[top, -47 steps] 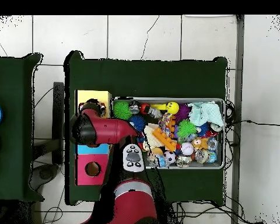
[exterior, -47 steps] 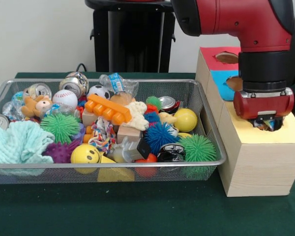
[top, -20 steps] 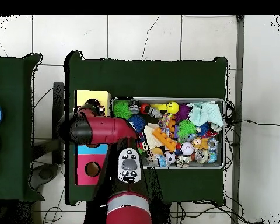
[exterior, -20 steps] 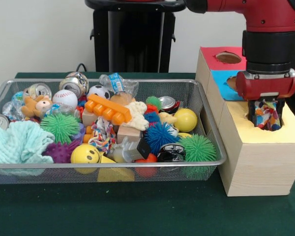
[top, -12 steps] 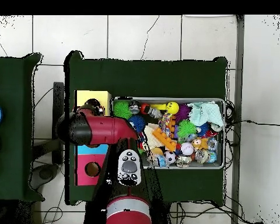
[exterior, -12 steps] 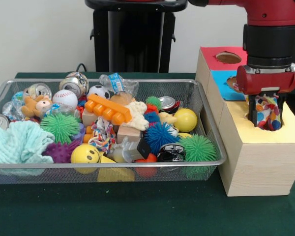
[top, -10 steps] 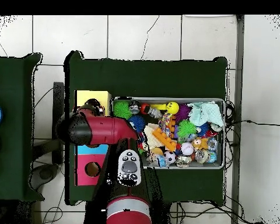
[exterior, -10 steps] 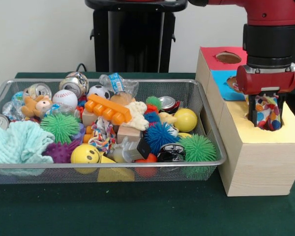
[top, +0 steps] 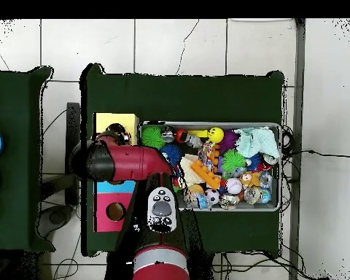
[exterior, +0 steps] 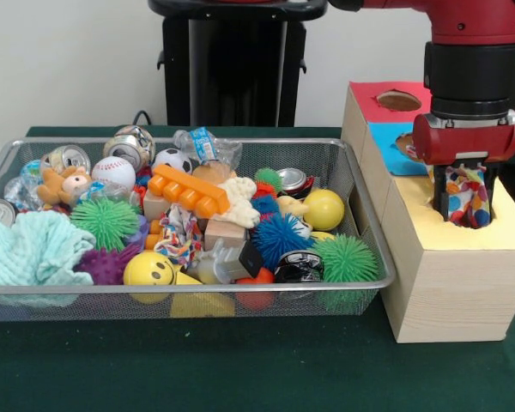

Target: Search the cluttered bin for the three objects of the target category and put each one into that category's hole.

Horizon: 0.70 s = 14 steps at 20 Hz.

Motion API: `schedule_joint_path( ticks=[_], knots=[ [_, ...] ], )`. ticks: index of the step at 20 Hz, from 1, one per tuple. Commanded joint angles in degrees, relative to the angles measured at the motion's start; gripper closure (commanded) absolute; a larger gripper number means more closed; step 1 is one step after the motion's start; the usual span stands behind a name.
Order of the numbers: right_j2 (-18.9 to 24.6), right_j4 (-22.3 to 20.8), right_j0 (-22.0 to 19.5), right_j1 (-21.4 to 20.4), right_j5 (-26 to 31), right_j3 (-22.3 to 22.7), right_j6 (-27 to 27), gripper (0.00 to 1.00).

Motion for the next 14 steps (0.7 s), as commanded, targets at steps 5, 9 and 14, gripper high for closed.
schedule_joint_path(
  ticks=[5, 9, 14],
  knots=[
    [1.34, 1.28, -0.89, 0.43, 7.59, 5.96, 10.22, 0.00],
    [1.23, 1.36, -0.89, -0.41, 8.81, 5.92, 10.03, 0.00],
    [1.00, 1.53, -0.80, -1.42, 10.07, 6.25, 10.06, 0.00]
  ],
)
